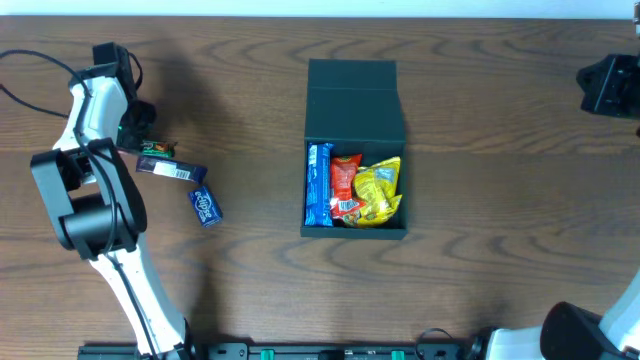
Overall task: Pack container
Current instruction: 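Move the left gripper to the red KitKat bar and grasp it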
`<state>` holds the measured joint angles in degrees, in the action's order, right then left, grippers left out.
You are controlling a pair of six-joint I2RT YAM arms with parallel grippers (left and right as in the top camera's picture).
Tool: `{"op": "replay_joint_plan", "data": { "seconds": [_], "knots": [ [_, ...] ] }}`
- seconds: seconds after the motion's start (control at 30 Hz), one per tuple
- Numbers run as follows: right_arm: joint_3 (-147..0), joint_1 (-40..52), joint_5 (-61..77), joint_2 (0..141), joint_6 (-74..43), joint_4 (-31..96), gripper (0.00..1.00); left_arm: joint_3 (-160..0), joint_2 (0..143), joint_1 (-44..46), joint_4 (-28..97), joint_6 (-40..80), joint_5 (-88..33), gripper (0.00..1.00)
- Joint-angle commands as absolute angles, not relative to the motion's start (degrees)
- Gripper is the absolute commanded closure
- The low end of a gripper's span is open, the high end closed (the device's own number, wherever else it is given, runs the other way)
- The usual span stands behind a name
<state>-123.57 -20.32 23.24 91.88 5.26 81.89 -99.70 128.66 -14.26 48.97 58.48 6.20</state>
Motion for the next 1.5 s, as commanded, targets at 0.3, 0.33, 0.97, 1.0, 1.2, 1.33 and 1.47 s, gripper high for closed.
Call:
{"op": "replay_joint_plan", "data": {
  "seconds": [0.3, 0.33, 0.97, 1.0, 1.2, 1.33, 1.47],
  "knots": [
    [-123.52, -19.84, 23.79, 91.64, 5.19, 82.11, 0.98, -99.48, 130.02, -14.66, 49.17, 58.06, 6.13, 0.5],
    [-123.52, -19.84, 23.79, 91.64, 5.19, 82.11, 0.98, -99.48, 130.02, -14.66, 49.21, 58.06, 6.13, 0.51],
    [-123.52, -19.84, 23.79, 91.64, 5.21, 81.89, 0.97, -99.46, 132.09, -14.66, 50.94, 58.04, 6.35, 0.5],
    [-123.52, -19.84, 23.79, 91.64, 5.19, 81.87, 0.97, -99.46, 132.09, -14.66, 50.94, 58.04, 6.37, 0.51],
    [-123.52, -19.84, 23.79, 91.64, 5.19, 81.87, 0.98, -99.46, 132.09, -14.66, 50.92, 58.04, 6.37, 0.67],
    [-123.52, -19.84, 23.79, 91.64, 5.19, 81.87, 0.98, -99.46, 132.09, -14.66, 50.92, 57.82, 6.37, 0.72],
    [-123.52, -19.84, 23.79, 91.64, 5.21, 81.84, 0.98, -99.5, 132.07, -14.63, 50.98, 55.64, 6.37, 0.81]
  ]
}}
